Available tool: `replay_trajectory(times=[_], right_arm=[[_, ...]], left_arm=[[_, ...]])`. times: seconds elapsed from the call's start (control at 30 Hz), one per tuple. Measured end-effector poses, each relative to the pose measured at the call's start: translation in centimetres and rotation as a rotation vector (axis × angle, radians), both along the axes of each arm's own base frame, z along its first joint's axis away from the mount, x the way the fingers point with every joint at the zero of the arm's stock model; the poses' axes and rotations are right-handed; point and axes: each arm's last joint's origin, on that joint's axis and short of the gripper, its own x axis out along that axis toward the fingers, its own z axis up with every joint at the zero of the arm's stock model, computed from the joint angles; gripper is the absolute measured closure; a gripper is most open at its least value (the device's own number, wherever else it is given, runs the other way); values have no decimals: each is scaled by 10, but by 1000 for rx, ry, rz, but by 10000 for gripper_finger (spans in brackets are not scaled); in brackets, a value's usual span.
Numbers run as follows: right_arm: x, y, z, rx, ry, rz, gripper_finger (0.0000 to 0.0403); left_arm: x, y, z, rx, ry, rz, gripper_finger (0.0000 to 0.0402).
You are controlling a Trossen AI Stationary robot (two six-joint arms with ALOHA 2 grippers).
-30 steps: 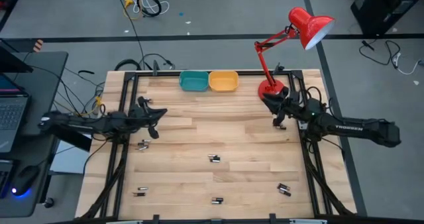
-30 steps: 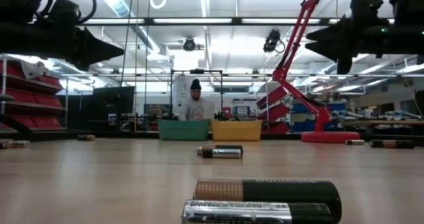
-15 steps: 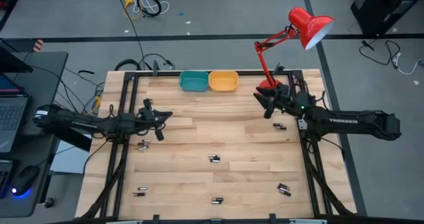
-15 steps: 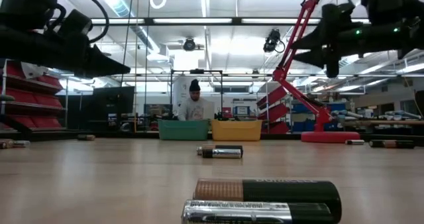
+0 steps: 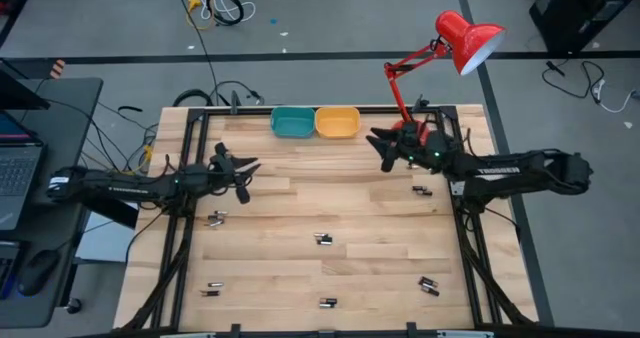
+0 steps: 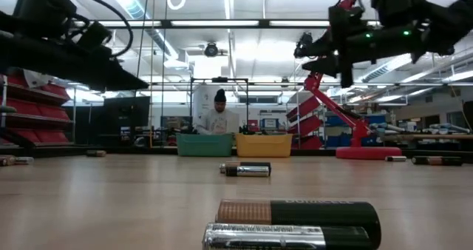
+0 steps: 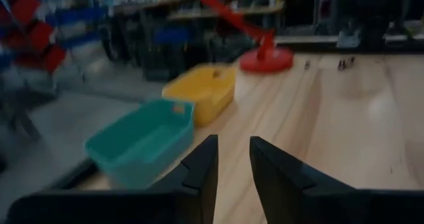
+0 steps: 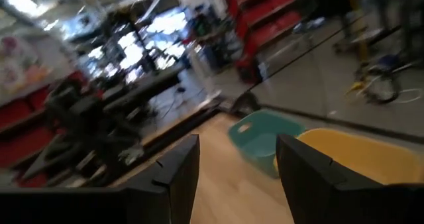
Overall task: Sort batteries
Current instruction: Put the black battery into the blue bin
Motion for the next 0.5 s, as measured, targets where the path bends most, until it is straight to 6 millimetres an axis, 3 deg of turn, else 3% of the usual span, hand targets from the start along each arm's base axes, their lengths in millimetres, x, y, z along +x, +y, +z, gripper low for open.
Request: replay_trajectory(times=[0.2,0.33,0.5], right_arm=[[28,-1,-4,-11,109,89,216],[34,1,-14,-9,180,125,218],[38,2,-26,-11,257,144,218]], left_arm=[[8,11,5,-186,175,118,273],[14,18,11,-286,334,217,243],[22,34,26,-382,425,496,210]])
